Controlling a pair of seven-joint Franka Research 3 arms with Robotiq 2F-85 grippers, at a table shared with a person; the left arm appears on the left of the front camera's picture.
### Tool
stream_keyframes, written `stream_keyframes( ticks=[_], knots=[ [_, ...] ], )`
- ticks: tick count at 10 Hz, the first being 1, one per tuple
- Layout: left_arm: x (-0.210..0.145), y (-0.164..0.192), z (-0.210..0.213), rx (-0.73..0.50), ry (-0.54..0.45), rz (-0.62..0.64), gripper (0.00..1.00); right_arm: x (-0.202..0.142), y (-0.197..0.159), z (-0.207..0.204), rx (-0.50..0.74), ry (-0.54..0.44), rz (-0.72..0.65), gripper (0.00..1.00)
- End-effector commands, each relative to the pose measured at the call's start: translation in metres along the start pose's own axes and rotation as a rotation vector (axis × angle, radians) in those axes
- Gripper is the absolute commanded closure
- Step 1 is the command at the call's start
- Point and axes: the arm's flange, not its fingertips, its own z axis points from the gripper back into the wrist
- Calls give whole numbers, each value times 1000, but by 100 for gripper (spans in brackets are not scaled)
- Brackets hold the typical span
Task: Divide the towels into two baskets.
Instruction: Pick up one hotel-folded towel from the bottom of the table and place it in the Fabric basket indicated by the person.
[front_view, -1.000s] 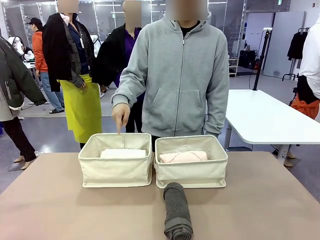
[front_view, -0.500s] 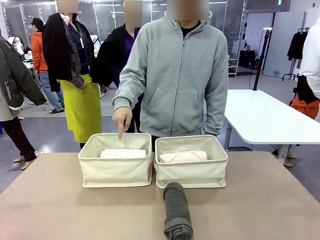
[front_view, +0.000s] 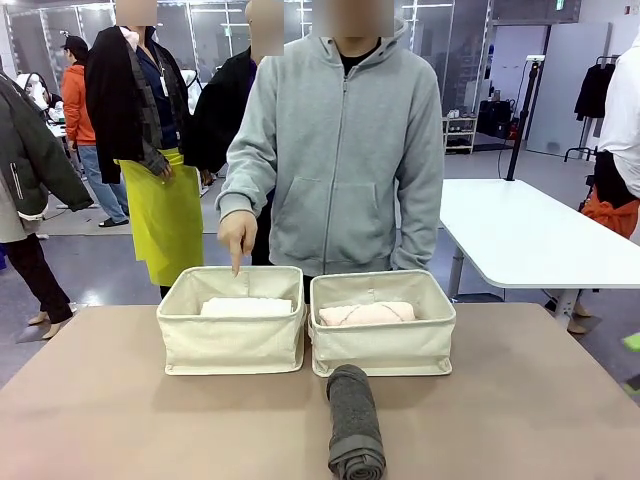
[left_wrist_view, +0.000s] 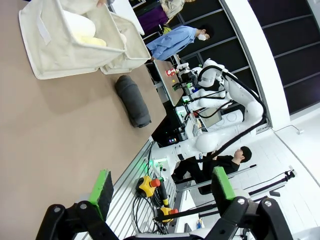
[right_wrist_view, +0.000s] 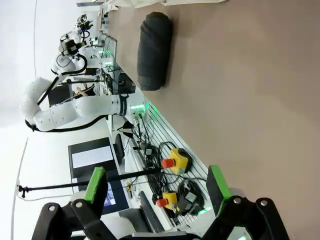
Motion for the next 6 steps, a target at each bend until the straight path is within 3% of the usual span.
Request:
stream_keyframes(
  ticks=[1,6],
  knots=[
    [-2,-3,3,-9,-8,-13,0,-7,16,-54,-46,-51,-25,0],
    [-2,-3,3,-9,-8,-13,0,32,55,-162,-188,-74,-98,0]
  ],
)
